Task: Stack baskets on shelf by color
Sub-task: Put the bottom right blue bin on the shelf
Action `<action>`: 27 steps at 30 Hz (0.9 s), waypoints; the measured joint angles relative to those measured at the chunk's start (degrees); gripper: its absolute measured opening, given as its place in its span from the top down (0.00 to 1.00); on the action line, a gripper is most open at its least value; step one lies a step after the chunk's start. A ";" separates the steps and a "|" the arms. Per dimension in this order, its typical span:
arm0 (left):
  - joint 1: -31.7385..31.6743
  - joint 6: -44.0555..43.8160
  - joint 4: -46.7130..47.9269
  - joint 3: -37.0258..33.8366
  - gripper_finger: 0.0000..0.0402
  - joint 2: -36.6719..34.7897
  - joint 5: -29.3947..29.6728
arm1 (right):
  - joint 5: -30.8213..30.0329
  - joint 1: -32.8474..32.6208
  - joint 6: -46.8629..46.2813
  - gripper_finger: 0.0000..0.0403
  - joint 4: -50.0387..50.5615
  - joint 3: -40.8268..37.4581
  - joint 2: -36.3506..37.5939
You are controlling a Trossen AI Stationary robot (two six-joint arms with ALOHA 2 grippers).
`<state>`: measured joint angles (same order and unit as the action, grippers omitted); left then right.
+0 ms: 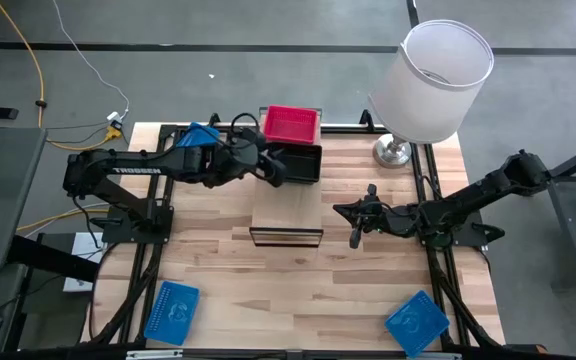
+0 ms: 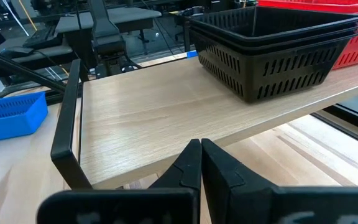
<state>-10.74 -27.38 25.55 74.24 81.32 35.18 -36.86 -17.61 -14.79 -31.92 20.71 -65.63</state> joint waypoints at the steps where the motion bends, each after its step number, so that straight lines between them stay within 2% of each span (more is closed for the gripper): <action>1: 0.00 0.00 1.07 0.00 0.60 0.00 0.39 | 0.00 -0.02 0.00 1.00 0.00 0.00 0.00; 7: 0.11 -0.11 3.13 0.11 0.60 -1.93 3.57 | -0.02 -0.01 0.02 1.00 0.00 0.02 0.00; 12: 2.60 2.54 5.30 -2.28 0.64 -2.73 4.83 | -0.04 -0.01 -0.24 1.00 -0.02 0.00 0.00; 16: 5.65 3.08 3.99 -7.70 0.75 -4.44 8.81 | 0.20 -0.07 -0.34 1.00 -0.01 0.02 0.00; 21: 9.42 0.85 0.84 -16.41 0.97 -8.61 11.91 | 0.31 -0.07 -0.37 1.00 -0.18 0.00 0.00; 27: 16.35 3.95 -10.73 -29.21 0.99 -18.49 12.45 | 0.22 -0.04 -0.20 1.00 -0.98 0.01 0.00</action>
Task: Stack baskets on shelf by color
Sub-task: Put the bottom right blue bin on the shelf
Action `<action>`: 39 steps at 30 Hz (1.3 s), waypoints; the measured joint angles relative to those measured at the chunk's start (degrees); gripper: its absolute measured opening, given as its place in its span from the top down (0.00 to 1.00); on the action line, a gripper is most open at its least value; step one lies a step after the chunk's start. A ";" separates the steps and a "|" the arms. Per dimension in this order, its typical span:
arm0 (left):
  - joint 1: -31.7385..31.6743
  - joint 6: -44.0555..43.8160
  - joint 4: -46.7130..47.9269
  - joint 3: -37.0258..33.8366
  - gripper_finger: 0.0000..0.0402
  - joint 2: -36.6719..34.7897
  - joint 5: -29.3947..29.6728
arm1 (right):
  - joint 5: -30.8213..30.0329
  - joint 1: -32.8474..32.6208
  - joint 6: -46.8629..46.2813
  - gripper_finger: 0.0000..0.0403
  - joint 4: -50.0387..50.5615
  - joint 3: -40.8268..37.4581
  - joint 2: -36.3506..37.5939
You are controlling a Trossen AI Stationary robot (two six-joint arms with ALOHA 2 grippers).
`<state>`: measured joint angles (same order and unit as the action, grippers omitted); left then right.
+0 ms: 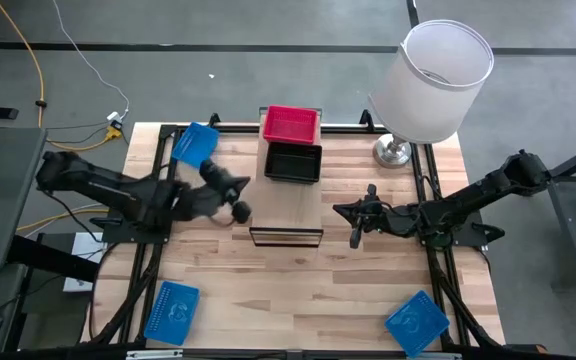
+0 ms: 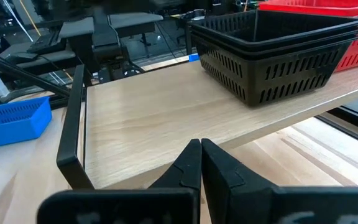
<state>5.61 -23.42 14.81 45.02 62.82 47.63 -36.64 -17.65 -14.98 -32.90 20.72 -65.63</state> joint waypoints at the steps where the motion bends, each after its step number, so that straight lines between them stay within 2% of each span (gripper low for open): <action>1: 1.51 1.48 -3.94 -2.52 0.99 -1.61 -0.19 | -0.03 0.00 0.06 1.00 -0.08 0.00 0.00; 4: 6.41 7.20 -17.59 -11.52 0.99 -6.48 -0.73 | -0.18 0.00 1.61 1.00 -1.59 -0.01 0.00; 7: 10.75 13.59 -35.89 -21.36 1.00 -9.61 -3.12 | -0.17 0.01 2.51 1.00 -2.61 -0.01 0.00; 11: 15.04 17.77 -60.07 -32.62 1.00 -10.07 -7.71 | -0.21 0.02 3.48 1.00 -3.46 -0.01 0.00; 14: 17.29 19.96 -70.46 -37.21 1.00 -9.68 -8.36 | -0.14 0.02 3.63 1.00 -4.27 -0.01 0.00; 28: 20.00 22.13 -72.95 -38.87 1.00 -9.90 -7.97 | 3.61 -0.01 4.61 1.00 -5.10 -0.01 0.00; 31: 19.99 22.15 -72.96 -38.87 1.00 -9.90 -7.28 | 8.65 -0.37 4.13 1.00 -5.67 -0.01 0.00; 35: 19.97 22.16 -72.96 -38.87 1.00 -9.90 -6.24 | 20.59 -3.00 2.44 1.00 -10.24 0.35 0.00; 37: 19.94 22.15 -72.96 -38.87 1.00 -9.90 -6.24 | 25.91 -5.54 -0.91 1.00 -8.37 2.16 0.05; 39: 19.91 22.15 -72.96 -38.87 1.00 -9.90 -6.24 | 27.38 -9.28 -5.24 1.00 -0.97 5.91 0.15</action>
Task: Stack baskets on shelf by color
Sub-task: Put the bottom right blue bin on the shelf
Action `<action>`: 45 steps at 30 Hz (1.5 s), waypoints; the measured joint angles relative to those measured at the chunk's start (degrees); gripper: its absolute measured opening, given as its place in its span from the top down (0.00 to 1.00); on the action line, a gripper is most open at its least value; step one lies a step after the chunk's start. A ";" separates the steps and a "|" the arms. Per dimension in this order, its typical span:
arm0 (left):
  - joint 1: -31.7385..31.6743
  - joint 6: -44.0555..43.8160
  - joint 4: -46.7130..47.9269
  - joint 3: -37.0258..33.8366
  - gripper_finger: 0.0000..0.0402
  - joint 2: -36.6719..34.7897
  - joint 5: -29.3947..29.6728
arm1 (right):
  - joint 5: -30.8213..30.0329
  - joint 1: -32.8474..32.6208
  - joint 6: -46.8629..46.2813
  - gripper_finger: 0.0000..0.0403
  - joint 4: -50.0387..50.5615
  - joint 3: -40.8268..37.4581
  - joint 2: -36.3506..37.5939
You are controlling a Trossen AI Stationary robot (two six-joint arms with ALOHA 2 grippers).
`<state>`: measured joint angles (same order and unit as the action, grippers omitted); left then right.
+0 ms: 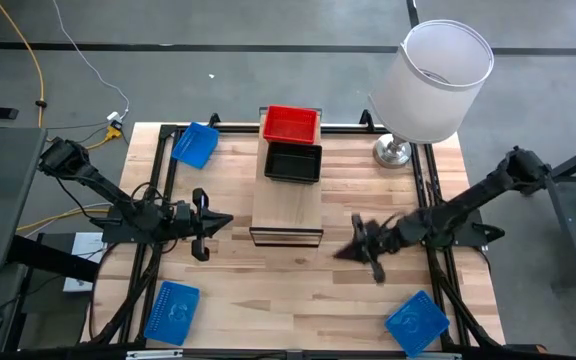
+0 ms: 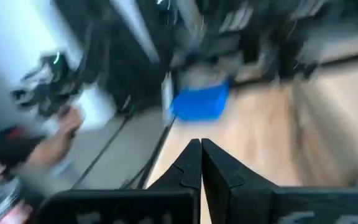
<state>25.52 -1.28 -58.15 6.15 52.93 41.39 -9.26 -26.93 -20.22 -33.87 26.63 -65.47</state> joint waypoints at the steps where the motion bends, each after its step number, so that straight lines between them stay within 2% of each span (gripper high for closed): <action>1: 0.00 0.01 0.00 0.00 1.00 0.00 0.00 | -1.33 -2.10 -2.83 1.00 6.60 2.35 0.00; 5: 0.00 0.02 0.02 0.00 1.00 0.00 0.02 | -13.86 -11.88 -22.56 1.00 46.79 16.47 -2.46; 8: 0.00 0.01 0.02 0.02 1.00 0.00 0.43 | -16.80 -18.44 -42.18 1.00 70.47 26.57 -7.13; 10: 0.00 0.01 0.02 0.02 1.00 0.00 0.92 | -15.02 -22.29 -53.68 1.00 80.88 32.02 -10.79; 12: 0.00 0.02 0.02 0.04 1.00 0.00 1.33 | -10.75 -25.61 -62.98 1.00 88.28 36.34 -14.69; 18: 0.00 1.90 0.02 0.04 1.00 0.00 1.51 | 3.16 -31.84 -80.90 1.00 102.66 44.69 -24.31; 21: 0.00 1.99 0.02 0.04 1.00 0.00 1.51 | 10.68 -32.98 -85.76 1.00 107.68 46.29 -27.40; 25: 0.00 1.99 0.02 0.04 0.99 0.00 1.50 | 18.57 -33.27 -87.55 1.00 109.79 46.38 -29.88; 34: 0.00 2.08 0.04 0.04 0.99 0.04 1.47 | 18.87 -33.23 -89.31 0.98 109.37 45.58 -31.44; 38: 0.00 1.73 0.15 0.04 0.99 0.04 1.46 | 21.40 -33.23 -90.96 0.89 106.63 41.41 -31.43; 41: 0.00 1.49 0.28 0.04 0.99 0.04 1.44 | 25.63 -33.23 -90.61 0.78 103.83 37.21 -31.43; 45: 0.00 1.46 0.33 0.04 0.99 0.04 1.46 | 26.84 -33.18 -90.37 0.63 103.06 33.76 -31.43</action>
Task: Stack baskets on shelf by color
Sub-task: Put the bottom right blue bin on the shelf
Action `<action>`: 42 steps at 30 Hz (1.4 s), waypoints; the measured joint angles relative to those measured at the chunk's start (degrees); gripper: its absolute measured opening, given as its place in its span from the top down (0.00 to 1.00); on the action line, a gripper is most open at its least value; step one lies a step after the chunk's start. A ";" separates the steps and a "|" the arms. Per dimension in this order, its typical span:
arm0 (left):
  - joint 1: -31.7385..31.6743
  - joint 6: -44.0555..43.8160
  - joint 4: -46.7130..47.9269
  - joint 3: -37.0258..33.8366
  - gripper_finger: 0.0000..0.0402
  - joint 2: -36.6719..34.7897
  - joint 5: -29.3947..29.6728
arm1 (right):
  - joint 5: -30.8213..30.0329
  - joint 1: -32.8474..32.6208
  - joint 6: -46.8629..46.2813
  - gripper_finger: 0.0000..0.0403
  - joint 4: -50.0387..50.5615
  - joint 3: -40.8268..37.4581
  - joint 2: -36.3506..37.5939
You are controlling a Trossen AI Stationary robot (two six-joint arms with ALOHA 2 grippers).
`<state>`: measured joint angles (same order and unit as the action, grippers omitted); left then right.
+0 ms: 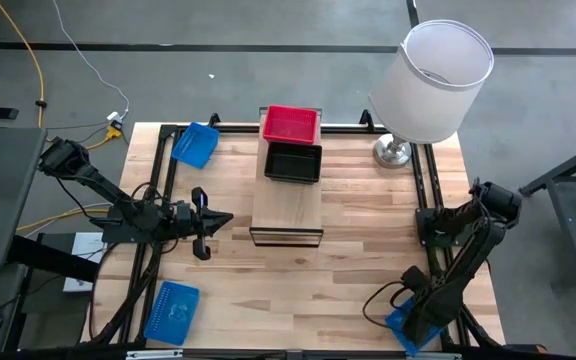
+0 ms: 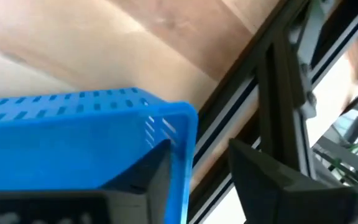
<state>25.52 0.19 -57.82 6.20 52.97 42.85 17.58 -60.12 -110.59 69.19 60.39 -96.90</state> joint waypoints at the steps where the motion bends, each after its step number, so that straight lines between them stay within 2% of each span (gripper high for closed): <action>1: 0.00 0.00 0.02 0.00 0.99 0.00 -0.02 | -0.01 0.00 0.09 0.60 -0.07 -0.49 0.00; 6: 0.00 -0.03 0.02 0.00 0.99 0.00 -0.02 | -0.63 0.00 0.63 0.53 -3.16 -2.40 0.02; 11: 0.00 -0.67 0.02 0.00 0.99 0.00 -0.06 | -0.59 0.00 -0.24 0.52 -13.06 -5.74 0.02; 16: 0.00 -1.51 0.02 0.00 0.99 0.00 -0.14 | -0.55 0.00 -1.92 0.53 -16.52 -8.17 0.02; 20: 0.00 -1.49 0.02 0.00 0.99 0.00 -0.13 | 0.12 0.13 -0.26 0.64 -16.16 -7.72 0.04; 25: 0.01 -0.48 0.02 0.00 0.99 0.00 -0.09 | 2.64 0.40 3.28 0.93 -15.27 -5.50 0.28; 26: 0.00 -0.48 -0.01 0.00 0.99 0.00 -0.05 | 2.60 0.66 4.29 0.96 -15.06 -4.94 0.67; 29: 0.00 -0.50 -0.03 0.00 0.99 0.00 -0.01 | 1.55 1.94 7.42 0.95 -15.05 -2.63 1.94; 32: 0.01 -0.54 -0.05 0.00 0.99 0.00 0.00 | -2.96 3.82 11.97 0.99 -13.71 1.81 3.95; 34: 0.00 -0.56 -0.07 0.00 0.99 0.00 0.00 | -8.72 5.30 15.39 0.99 -12.18 5.95 5.19; 39: 0.00 -0.56 -0.08 0.00 0.99 0.00 0.00 | -29.14 9.42 27.66 1.00 -5.66 20.15 6.49; 42: 0.00 -0.57 -0.09 0.00 0.99 0.00 0.00 | -44.16 12.90 37.66 1.00 -3.87 28.46 6.49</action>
<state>25.52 -0.38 -57.91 6.20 52.97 42.85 -26.57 -47.22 -72.93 65.32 88.85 -90.41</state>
